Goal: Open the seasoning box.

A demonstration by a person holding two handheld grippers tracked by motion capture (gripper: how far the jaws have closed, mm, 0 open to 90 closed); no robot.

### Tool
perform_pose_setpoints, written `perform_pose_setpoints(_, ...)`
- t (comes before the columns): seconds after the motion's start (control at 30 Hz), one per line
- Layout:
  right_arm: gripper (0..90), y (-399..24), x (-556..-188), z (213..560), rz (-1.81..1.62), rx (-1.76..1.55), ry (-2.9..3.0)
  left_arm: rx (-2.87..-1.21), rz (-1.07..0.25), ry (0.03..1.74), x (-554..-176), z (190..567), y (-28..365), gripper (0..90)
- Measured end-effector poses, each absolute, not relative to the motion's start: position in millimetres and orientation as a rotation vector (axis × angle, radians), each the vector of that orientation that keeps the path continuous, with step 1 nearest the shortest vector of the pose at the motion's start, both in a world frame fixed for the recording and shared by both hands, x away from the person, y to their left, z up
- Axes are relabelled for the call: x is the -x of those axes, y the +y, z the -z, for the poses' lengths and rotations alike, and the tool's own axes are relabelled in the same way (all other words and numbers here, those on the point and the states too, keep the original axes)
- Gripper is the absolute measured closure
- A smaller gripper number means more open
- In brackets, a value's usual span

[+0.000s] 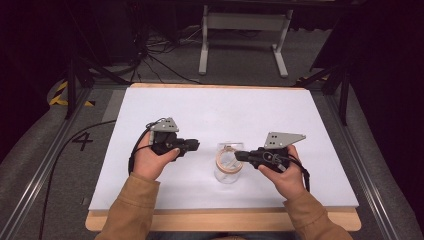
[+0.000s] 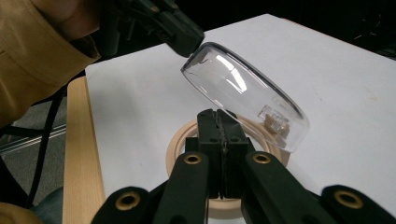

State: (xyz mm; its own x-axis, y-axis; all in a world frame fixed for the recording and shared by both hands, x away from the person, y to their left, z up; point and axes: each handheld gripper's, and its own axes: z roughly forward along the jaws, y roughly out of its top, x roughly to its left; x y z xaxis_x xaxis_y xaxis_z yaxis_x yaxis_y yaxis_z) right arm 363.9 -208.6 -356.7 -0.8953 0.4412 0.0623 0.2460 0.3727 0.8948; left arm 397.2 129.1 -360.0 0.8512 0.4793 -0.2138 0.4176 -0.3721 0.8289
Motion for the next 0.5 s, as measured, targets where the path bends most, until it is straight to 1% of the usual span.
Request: perform_pose_setpoints(0.5,90.0,-210.4,-389.1,351.9,-1.544,-0.626,2.412,-2.048,-0.068,0.744,-379.8,372.5,164.5,80.9)
